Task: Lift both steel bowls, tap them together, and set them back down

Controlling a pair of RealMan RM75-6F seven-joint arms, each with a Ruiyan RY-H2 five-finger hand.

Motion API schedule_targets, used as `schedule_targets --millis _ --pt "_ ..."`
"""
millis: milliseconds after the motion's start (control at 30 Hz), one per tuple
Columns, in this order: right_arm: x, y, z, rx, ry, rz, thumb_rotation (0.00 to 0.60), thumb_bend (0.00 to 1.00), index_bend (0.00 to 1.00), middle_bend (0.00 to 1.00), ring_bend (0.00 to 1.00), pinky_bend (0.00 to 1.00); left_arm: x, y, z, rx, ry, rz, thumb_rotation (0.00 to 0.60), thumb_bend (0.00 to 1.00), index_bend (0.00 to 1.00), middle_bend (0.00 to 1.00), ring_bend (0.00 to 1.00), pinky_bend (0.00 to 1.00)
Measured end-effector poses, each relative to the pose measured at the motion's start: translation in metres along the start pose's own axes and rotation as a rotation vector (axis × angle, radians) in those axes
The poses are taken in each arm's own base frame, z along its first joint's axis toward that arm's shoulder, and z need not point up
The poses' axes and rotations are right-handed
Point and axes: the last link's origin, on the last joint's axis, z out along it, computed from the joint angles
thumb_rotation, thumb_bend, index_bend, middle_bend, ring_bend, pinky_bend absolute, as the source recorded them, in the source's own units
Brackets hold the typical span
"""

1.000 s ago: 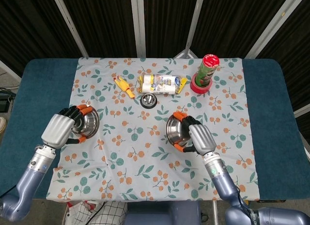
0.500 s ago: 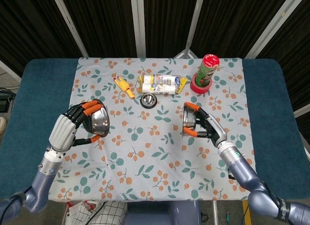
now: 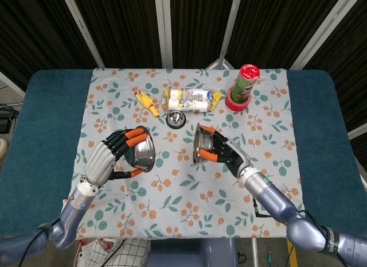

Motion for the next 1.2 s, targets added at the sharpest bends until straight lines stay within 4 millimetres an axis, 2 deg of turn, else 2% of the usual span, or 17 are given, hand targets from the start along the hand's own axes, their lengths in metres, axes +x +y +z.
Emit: schedule_targets --millis 300,667,833,1200 --pt "-0.057 0.013 -0.002 -0.035 -0.095 0.037 0.6 0.35 1.0 0.82 0.88 1.0 -0.018 0.028 0.013 -0.102 -0.035 0.079 0.6 0.62 0.63 0.73 0.57 0.75" --pt "-0.086 0.014 -0.006 -0.028 -0.115 0.038 0.6 0.36 1.0 0.82 0.88 1.0 -0.028 0.036 0.016 -0.128 -0.035 0.062 0.6 0.62 0.63 0.74 0.57 0.75" --pt "-0.079 0.012 -0.007 -0.023 -0.079 0.027 0.6 0.35 1.0 0.82 0.88 1.0 -0.021 0.038 0.014 -0.157 -0.013 0.076 0.6 0.62 0.63 0.74 0.57 0.75" --pt "-0.027 0.009 0.0 -0.04 0.015 0.037 0.6 0.35 1.0 0.82 0.88 1.0 0.009 0.038 0.014 -0.169 0.008 0.112 0.6 0.62 0.63 0.74 0.57 0.75"
